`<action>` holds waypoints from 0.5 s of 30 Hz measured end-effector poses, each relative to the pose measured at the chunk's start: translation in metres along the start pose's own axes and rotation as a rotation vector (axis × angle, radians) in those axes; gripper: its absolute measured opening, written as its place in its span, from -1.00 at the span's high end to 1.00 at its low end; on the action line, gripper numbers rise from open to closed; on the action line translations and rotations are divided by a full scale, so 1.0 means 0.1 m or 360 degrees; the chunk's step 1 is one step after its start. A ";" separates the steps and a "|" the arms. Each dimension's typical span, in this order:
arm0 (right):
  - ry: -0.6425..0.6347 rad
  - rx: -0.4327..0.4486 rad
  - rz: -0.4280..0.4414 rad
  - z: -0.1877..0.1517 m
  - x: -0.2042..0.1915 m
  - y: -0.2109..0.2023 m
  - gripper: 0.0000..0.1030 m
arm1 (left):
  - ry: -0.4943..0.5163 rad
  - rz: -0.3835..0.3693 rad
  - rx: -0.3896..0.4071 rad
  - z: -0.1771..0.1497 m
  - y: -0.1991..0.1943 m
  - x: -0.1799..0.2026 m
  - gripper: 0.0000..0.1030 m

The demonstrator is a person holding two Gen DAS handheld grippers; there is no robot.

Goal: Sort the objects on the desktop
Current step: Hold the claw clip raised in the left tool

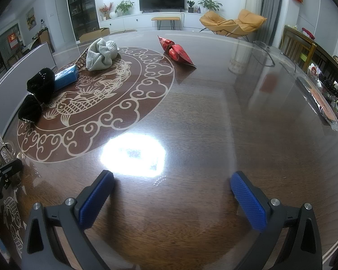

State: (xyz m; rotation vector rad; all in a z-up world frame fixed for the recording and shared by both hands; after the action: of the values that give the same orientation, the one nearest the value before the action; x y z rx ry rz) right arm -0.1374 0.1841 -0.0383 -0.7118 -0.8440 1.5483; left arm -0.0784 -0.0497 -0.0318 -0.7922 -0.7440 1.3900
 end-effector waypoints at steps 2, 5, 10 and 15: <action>0.0000 0.0000 0.0000 0.00 0.00 0.00 -1.00 | 0.0000 0.0000 0.0000 0.00 0.00 0.00 -1.00; 0.0000 0.0000 0.0000 0.00 0.00 0.00 -1.00 | 0.0000 0.0000 0.0000 0.00 0.00 0.00 -1.00; 0.0000 0.0000 0.0000 0.00 -0.01 0.00 -1.00 | -0.0001 0.0000 0.0000 0.00 0.00 0.00 -1.00; 0.0000 0.0000 0.0000 0.00 -0.01 0.00 -1.00 | -0.0001 0.0000 0.0000 0.00 0.00 0.00 -1.00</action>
State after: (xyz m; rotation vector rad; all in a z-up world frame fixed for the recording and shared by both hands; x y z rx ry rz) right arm -0.1369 0.1827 -0.0380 -0.7120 -0.8442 1.5484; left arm -0.0784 -0.0497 -0.0322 -0.7915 -0.7445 1.3906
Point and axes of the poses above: each gripper's, at about its wrist camera, not at the fingertips, and y roughly the way its jaws point, x to its right, z to its top, the point moved 1 cm from there along y, roughly the way its jaws point, and after that the axes turned 2 degrees about -x, right-handed, at the moved point
